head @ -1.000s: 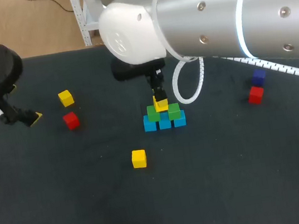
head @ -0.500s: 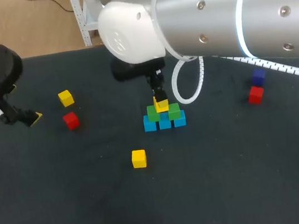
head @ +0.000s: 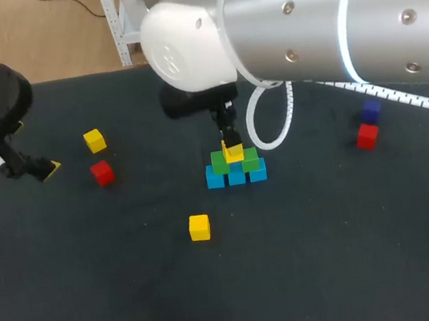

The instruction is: Place the blue cubes, place green cubes on the blue cubes, place the yellow cubes on the green cubes, then place the red cubes on the yellow cubes, and place purple cube on the red cubes.

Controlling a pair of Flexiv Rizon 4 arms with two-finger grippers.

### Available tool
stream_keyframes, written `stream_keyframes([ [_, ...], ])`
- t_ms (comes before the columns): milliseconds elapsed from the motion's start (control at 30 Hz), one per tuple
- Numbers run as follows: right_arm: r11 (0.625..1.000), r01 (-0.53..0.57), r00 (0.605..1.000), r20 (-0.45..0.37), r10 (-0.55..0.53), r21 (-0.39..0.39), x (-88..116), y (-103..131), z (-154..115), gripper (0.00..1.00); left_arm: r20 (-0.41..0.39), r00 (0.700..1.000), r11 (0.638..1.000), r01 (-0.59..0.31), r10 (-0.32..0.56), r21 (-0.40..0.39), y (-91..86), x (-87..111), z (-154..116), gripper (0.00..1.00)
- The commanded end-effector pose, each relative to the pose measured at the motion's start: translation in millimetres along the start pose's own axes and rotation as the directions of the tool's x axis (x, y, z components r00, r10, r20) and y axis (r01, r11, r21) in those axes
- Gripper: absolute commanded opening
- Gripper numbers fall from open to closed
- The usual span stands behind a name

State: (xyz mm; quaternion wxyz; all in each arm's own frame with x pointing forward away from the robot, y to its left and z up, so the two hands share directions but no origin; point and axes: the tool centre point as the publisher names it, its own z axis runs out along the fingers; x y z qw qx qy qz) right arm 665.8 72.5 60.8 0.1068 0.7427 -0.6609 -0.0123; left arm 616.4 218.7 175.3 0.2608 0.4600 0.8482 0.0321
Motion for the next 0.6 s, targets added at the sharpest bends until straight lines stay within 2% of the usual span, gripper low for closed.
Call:
stream_keyframes([
  [33,1.0,-0.001,1.0,0.001,0.001,0.001,0.7,-0.1,1.0,0.0,0.003,1.0,1.0,-0.001,0.001,0.002,0.8,0.5,0.4,1.0],
  [433,1.0,-0.001,1.0,0.01,0.001,0.001,0.8,-1.3,1.5,0.0,0.003,1.0,1.0,-0.001,0.001,0.002,0.8,0.5,0.4,1.0],
  [467,1.0,-0.001,1.0,0.01,0.001,0.001,0.8,-1.3,1.5,0.1,0.003,1.0,1.0,-0.001,0.001,0.002,0.8,0.5,0.4,1.0],
  [500,1.0,-0.001,1.0,0.01,0.001,0.001,0.8,-1.3,1.5,0.34,0.003,1.0,1.0,-0.001,0.001,0.002,0.8,0.5,0.4,1.0],
  [533,1.0,-0.001,1.0,0.01,0.001,0.001,0.8,-1.3,1.5,1.0,0.003,1.0,1.0,-0.001,0.001,0.002,0.8,0.5,0.4,1.0],
  [600,1.0,-0.001,1.0,0.01,0.001,0.001,0.8,-1.3,1.5,1.0,0.003,1.0,1.0,-0.001,0.001,0.002,0.8,0.5,0.4,1.0],
])
